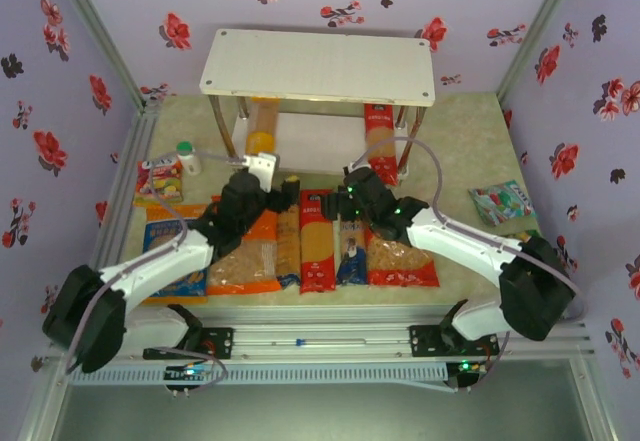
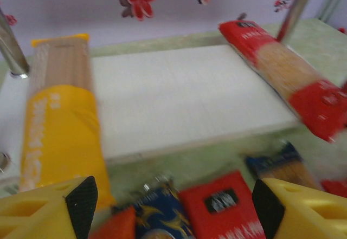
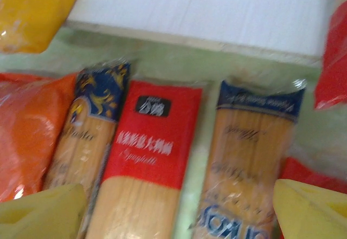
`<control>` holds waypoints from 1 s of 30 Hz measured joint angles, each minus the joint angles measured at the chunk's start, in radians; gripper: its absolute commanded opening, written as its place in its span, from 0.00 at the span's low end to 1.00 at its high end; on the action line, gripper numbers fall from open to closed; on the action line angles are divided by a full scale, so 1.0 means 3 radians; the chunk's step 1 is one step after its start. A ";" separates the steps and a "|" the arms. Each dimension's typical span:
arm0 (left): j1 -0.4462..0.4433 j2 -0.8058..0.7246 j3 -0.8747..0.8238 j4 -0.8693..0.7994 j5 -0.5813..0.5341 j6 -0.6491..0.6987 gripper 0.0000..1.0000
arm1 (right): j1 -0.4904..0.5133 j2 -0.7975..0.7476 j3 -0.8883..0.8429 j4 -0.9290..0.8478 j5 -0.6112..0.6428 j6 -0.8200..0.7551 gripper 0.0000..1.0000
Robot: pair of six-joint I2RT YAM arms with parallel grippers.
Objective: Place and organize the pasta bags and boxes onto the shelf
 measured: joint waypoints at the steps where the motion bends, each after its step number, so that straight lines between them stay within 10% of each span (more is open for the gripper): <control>1: -0.0051 -0.0061 -0.0071 -0.0013 -0.0042 -0.0052 0.80 | 0.0070 -0.0008 -0.0022 -0.0003 0.0004 0.0038 0.89; 30: 0.0205 -0.0849 -0.0693 -0.0511 -0.0290 -0.0556 0.85 | 0.0734 0.1100 0.0141 0.0106 0.0003 0.0918 0.92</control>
